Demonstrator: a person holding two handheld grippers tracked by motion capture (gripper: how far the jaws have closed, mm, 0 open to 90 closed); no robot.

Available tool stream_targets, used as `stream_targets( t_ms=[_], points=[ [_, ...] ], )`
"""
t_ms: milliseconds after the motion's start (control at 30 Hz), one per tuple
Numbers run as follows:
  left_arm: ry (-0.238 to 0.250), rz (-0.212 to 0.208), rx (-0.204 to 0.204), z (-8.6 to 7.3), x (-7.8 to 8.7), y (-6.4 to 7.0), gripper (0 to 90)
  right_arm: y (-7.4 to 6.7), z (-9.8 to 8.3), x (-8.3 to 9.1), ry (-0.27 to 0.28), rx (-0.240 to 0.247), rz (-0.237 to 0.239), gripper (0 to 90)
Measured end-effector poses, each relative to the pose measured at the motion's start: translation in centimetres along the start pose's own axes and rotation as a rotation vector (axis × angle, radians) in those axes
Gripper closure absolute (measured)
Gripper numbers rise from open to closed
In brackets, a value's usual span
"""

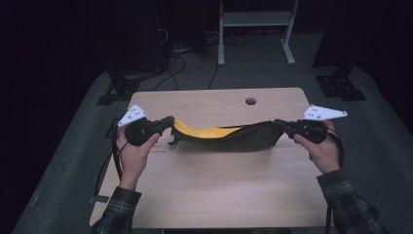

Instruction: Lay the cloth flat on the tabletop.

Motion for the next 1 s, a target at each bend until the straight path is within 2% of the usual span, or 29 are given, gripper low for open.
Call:
stream_targets(
  t_ms=[233, 300, 333, 367, 433, 467, 500, 600, 667, 767, 867, 1000],
  points=[
    [-0.078, -0.031, 0.066, -4.7, 1.2, 1.6, 85.9, -2.7, -4.6, 2.0, -0.069, -0.001, 0.081, 85.0],
    [-0.115, -0.039, 0.094, -6.4, 1.7, 2.0, 85.8, -3.6, -6.2, 2.8, -0.110, 0.003, 0.111, 84.9],
    [-0.115, -0.039, 0.094, -6.4, 1.7, 2.0, 85.8, -3.6, -6.2, 2.8, -0.110, 0.003, 0.111, 84.9],
    [-0.148, -0.036, 0.113, -7.8, 2.1, 2.3, 85.8, -4.1, -7.3, 3.2, -0.138, 0.008, 0.127, 84.9],
    [-0.154, -0.038, 0.123, -8.3, 2.2, 2.3, 85.8, -4.3, -7.9, 3.4, -0.153, 0.003, 0.134, 84.9],
    [-0.180, -0.046, 0.154, -9.6, 2.4, 2.5, 85.8, -4.7, -9.0, 3.6, -0.184, -0.001, 0.148, 84.9],
    [-0.180, -0.046, 0.154, -9.6, 2.4, 2.5, 85.8, -4.7, -9.0, 3.6, -0.184, -0.001, 0.148, 84.9],
    [-0.211, -0.065, 0.186, -11.2, 2.6, 3.1, 85.8, -5.7, -10.7, 4.0, -0.238, 0.006, 0.180, 84.9],
    [-0.234, -0.073, 0.195, -11.9, 2.9, 3.7, 85.8, -6.3, -11.3, 4.4, -0.253, 0.012, 0.196, 84.9],
    [-0.249, -0.078, 0.205, -12.8, 3.7, 4.5, 85.8, -6.7, -11.8, 4.9, -0.265, 0.013, 0.214, 84.9],
    [-0.258, -0.084, 0.235, -13.7, 4.3, 5.0, 85.7, -7.3, -12.4, 5.4, -0.282, 0.013, 0.243, 84.8],
    [-0.295, -0.099, 0.261, -15.0, 4.6, 5.9, 85.7, -7.6, -13.1, 5.6, -0.307, 0.024, 0.258, 84.8]
  ],
)
Point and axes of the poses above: each handheld gripper's, and its own axes: x roughly backward along the jaws, z roughly out of its top, y roughly to its right, the point moved 3 cm from there along -x, roughly forward along the jaws, and after that the axes turned 14 degrees about -z, right-handed, at the moved point
